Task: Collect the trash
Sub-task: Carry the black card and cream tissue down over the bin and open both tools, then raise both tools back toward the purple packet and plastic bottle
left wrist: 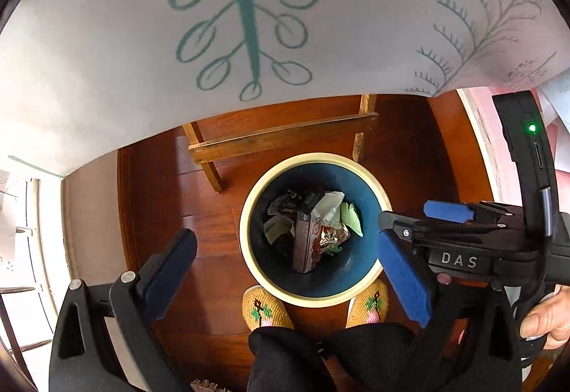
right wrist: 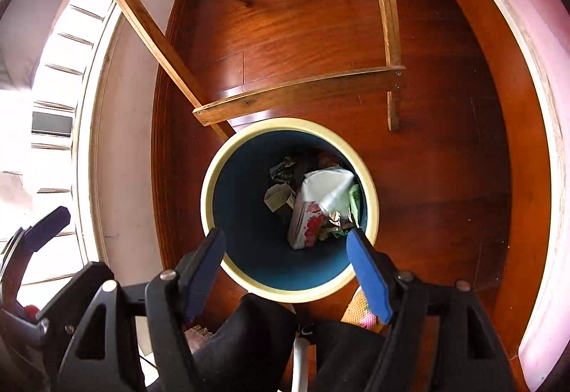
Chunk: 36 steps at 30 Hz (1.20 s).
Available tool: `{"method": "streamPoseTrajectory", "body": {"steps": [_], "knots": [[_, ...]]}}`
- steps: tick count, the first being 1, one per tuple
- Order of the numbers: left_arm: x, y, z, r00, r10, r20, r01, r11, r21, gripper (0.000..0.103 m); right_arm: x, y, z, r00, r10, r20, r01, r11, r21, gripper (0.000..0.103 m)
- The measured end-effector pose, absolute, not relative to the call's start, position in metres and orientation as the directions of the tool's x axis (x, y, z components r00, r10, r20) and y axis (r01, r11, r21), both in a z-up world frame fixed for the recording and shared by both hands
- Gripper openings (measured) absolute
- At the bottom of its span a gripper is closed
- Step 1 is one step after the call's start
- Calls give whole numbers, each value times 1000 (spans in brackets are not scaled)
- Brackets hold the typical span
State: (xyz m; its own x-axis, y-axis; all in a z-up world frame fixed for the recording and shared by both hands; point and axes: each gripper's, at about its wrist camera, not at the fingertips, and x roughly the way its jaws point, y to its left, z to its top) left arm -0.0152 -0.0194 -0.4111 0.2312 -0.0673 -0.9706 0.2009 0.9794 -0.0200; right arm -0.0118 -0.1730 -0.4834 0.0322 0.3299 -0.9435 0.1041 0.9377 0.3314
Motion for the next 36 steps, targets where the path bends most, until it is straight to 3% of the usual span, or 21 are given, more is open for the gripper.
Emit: {"method": "streamPoseTrajectory", "body": {"steps": [9,17,36], "knots": [[-7,-5,-382,265,-67,-962,152,988,-27,100,-13,-170,-444,74,328,-942,65,941,333,71],[-9,1,-326,269,-93,-959,132,989,-59,100,-22,-163,-381,118,308,-944,33,949,313,71],[9,19,-94,489,-129,-862,197,980,-34,100,-28,-173,-167,321,220,-921,23,970,240,71]]}}
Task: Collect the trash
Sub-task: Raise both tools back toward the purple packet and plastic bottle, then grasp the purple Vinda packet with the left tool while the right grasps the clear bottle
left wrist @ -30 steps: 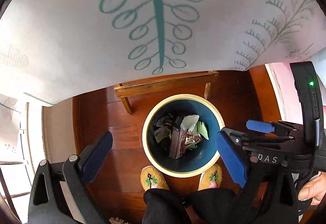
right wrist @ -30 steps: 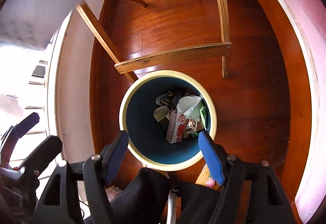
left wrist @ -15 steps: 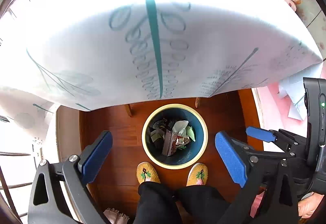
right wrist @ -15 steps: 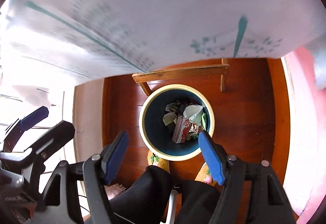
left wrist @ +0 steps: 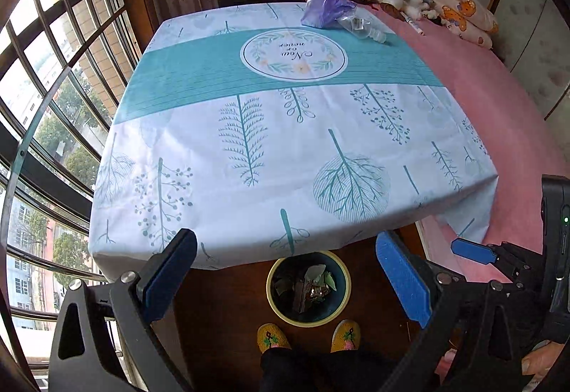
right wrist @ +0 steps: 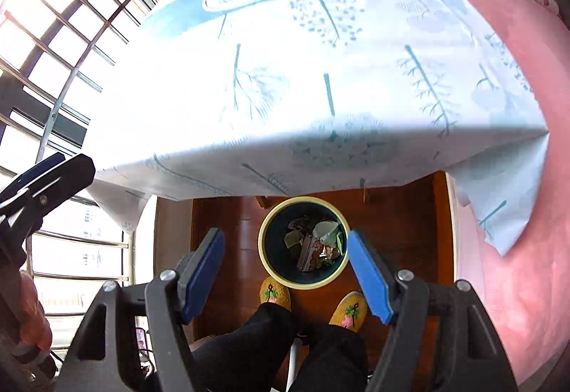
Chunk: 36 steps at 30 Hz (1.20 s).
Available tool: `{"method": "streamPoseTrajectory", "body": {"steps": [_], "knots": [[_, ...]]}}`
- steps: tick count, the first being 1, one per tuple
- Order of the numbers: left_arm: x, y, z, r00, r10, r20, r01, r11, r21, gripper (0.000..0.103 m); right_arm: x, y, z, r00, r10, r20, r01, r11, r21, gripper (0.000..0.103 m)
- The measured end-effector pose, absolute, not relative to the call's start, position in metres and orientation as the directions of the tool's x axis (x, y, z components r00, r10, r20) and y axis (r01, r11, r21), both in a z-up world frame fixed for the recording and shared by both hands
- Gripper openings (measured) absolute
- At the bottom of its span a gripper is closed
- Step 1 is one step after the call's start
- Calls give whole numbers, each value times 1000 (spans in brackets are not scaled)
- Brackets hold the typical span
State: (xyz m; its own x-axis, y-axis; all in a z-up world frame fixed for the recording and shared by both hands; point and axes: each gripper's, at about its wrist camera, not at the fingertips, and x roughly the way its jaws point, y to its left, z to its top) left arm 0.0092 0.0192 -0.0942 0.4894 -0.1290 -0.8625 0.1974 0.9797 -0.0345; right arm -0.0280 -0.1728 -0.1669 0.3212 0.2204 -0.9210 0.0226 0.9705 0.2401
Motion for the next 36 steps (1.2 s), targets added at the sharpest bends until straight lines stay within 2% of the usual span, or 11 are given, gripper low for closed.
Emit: {"method": "streamPoseTrajectory", "body": {"steps": [6,15,20,28,36], "knots": [[27,33,-34,584,-132,-801,213,977,-5,100,-17,-172,-108,457,164,-874,60,975,214,71],[74,44,12,622,-219,-752,314,949,-17,100,4,-164,-46,601,34,-798,140,979,147,71],[103,35,25,640,-227,-734,354,935,19,100,23,-158,-34,619,-29,-785,154,984,85,71],[155,15,32,658,-229,-717,332,943,4,100,81,-159,-22,653,-147,-743,133,988,-79,71],[223,-22,16,669,-124,-733,270,959,84,100,177,-176,-45,685,-121,-718,32,990,-136,71]]}}
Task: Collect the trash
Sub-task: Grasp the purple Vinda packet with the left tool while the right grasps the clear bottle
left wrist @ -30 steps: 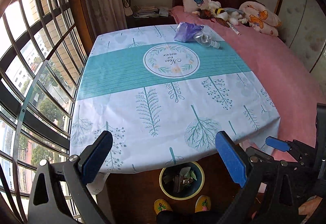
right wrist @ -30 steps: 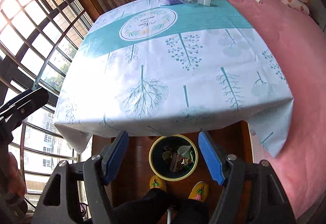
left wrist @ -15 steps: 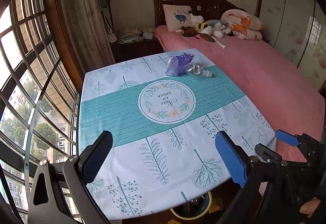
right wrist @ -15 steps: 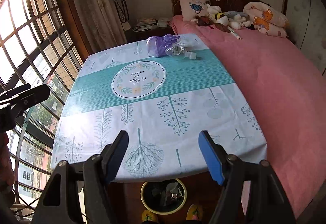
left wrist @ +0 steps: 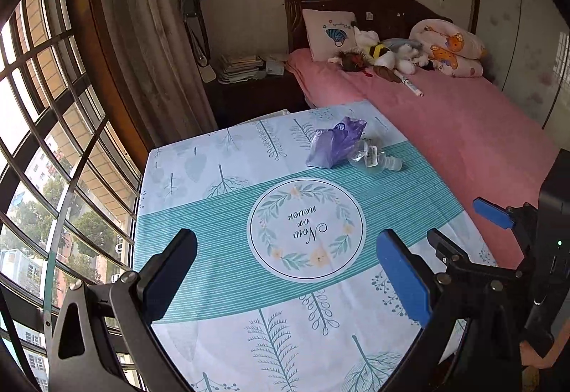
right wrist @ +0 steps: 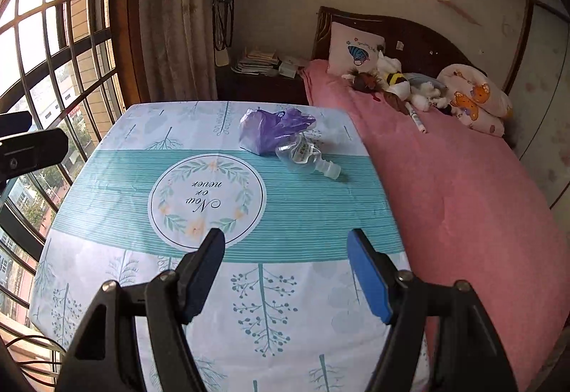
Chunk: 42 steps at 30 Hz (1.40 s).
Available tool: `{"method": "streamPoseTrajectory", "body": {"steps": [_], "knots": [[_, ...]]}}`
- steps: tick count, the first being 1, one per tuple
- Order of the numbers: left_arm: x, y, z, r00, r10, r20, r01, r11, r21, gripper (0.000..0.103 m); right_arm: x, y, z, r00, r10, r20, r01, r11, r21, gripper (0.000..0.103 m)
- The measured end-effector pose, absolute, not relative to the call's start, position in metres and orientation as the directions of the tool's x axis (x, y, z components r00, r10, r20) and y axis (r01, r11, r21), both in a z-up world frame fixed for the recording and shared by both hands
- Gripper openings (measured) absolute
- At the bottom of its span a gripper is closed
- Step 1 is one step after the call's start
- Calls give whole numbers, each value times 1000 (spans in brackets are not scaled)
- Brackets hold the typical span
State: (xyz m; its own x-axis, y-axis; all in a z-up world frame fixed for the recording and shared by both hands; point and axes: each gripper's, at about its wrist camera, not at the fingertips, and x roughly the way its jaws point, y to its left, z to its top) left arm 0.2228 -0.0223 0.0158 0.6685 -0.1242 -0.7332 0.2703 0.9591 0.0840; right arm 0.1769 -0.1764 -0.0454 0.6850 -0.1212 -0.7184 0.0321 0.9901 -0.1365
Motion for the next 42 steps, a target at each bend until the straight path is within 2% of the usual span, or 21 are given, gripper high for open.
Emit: {"method": "streamPoseTrajectory", "body": {"steps": [10,19,20,21,23,26,32,38,42], "knots": [[339,-81,-48,591,-4,-807,208,967,148,100,327,-202,-125,669,-93,-737,-104,970,-217,71],[383,-100,-78,550,42,-834,184,968,170,100,391,-199,-178,687,-128,-715,-168,930,-328,70],[386,-102,-78,551,41,-833,186,968,170,100,394,-199,-178,688,-114,-717,-181,929,-322,61],[389,-104,-77,551,35,-834,191,967,167,100,397,-200,-179,681,-96,-726,-197,931,-308,44],[396,-110,-75,552,19,-834,208,965,159,100,400,-203,-177,680,-80,-729,-211,930,-299,31],[409,-124,-72,557,-4,-830,243,957,159,100,404,-216,-169,675,-13,-738,-230,946,-227,26],[446,-157,-73,531,-76,-844,335,934,127,100,397,-252,-141,632,151,-760,-254,967,-19,24],[482,-190,-96,455,-97,-885,425,897,120,100,395,-296,-126,568,266,-779,-160,964,213,24],[497,-212,-116,405,-77,-911,481,865,141,100,397,-315,-125,547,306,-779,-98,948,303,24]]}}
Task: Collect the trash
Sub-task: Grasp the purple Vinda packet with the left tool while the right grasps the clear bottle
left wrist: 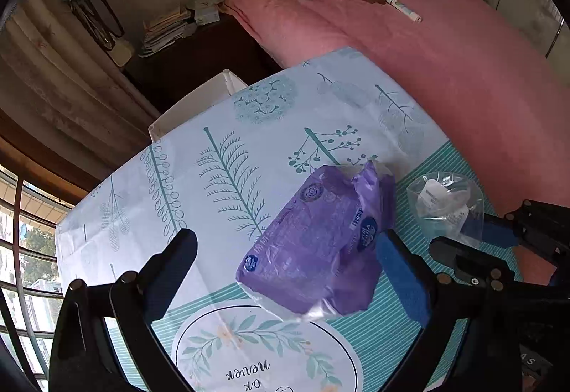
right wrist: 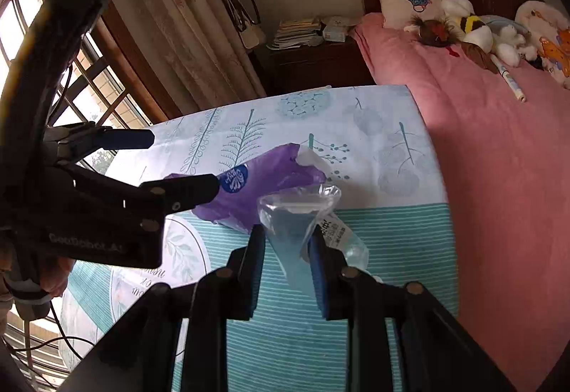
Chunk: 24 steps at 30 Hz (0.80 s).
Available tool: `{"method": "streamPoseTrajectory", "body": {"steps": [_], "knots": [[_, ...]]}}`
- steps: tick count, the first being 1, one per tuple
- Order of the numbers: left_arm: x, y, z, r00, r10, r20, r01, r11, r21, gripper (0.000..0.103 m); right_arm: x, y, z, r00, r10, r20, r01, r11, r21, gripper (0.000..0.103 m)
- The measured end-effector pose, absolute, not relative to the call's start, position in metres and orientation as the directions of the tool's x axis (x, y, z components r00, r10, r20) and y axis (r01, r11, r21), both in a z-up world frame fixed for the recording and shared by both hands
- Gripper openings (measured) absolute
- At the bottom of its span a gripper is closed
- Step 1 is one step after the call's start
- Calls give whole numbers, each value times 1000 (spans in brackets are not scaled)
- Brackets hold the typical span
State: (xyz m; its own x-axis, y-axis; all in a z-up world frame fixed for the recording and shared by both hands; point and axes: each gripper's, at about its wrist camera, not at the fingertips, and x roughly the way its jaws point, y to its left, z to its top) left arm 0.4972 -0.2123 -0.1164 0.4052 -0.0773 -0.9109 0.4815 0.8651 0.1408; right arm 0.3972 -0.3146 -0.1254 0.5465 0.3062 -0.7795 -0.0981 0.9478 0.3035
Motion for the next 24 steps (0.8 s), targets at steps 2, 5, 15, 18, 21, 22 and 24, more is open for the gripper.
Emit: {"method": "streamPoseTrajectory", "body": {"steps": [2,5,15,18,21,22,24], "knots": [[502,-219,-128,368,-76,-927,495,860,126,100,396,-319,-125,545,314,-777,-85,943,321,24],[505,-223,-141,304,-96,-948,500,863,73,99,396,-323,-125,540,307,-784,-60,943,328,24],[504,-224,-172,175,-97,-980,502,865,4,99,393,-341,-127,532,321,-784,-12,928,372,24],[503,-225,-181,158,-83,-984,486,874,4,86,390,-339,-128,528,324,-785,-12,927,374,24],[499,-223,-189,138,-86,-987,451,892,-14,75,386,-337,-127,524,331,-785,-16,925,380,24],[497,-221,-189,135,-103,-986,442,896,-34,65,384,-337,-127,523,333,-785,-17,925,381,24],[492,-219,-185,151,-124,-981,426,903,-49,48,381,-336,-127,520,335,-786,-16,923,384,24]]}}
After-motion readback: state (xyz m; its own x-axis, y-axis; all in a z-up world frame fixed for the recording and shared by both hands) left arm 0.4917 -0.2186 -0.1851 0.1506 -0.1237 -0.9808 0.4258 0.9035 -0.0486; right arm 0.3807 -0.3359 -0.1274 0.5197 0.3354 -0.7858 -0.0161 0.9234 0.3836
